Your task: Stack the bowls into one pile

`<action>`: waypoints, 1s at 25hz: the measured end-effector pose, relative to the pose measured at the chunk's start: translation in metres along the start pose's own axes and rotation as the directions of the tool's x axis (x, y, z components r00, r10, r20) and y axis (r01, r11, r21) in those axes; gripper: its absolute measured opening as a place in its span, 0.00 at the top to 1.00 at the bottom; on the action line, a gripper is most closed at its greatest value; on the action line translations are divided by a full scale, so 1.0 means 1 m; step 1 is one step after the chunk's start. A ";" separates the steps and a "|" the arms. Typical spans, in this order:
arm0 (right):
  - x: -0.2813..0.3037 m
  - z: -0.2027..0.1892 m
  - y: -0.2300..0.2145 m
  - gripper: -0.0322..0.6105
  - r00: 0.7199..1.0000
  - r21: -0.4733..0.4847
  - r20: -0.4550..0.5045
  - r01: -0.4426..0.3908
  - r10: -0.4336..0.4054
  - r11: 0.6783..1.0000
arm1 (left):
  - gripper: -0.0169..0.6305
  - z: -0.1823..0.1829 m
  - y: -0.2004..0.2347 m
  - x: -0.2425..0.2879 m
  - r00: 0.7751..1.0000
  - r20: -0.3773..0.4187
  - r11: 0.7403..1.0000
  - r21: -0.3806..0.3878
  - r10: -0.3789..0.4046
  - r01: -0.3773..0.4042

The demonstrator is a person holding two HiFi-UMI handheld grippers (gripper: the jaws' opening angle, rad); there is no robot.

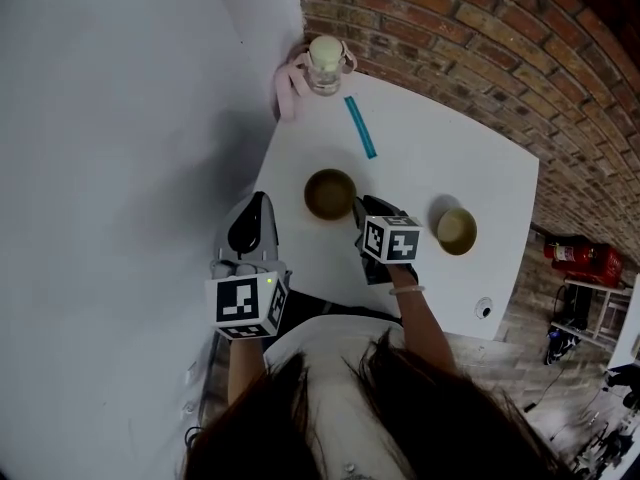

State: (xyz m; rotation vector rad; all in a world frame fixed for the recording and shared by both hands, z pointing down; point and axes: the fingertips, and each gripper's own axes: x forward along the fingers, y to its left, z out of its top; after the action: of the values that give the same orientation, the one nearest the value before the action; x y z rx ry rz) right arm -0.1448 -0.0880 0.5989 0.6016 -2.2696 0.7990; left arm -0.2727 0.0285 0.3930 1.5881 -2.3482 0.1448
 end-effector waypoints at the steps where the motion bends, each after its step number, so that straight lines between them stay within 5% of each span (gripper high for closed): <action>1: 0.001 0.000 0.001 0.82 1.000 0.006 0.002 -0.003 0.003 1.000 | 0.97 -0.001 0.001 0.000 1.000 -0.002 1.000 0.001 0.001 -0.001; 25: 0.034 -0.014 0.006 0.85 0.999 0.095 -0.051 0.002 0.003 0.995 | 0.97 -0.011 0.022 -0.006 0.998 -0.045 0.999 0.013 0.045 -0.044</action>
State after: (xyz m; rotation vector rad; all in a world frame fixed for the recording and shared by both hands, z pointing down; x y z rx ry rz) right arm -0.1664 -0.0811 0.6287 0.6174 -2.1946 0.9169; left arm -0.2894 0.0447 0.4033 1.5224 -2.3535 0.2034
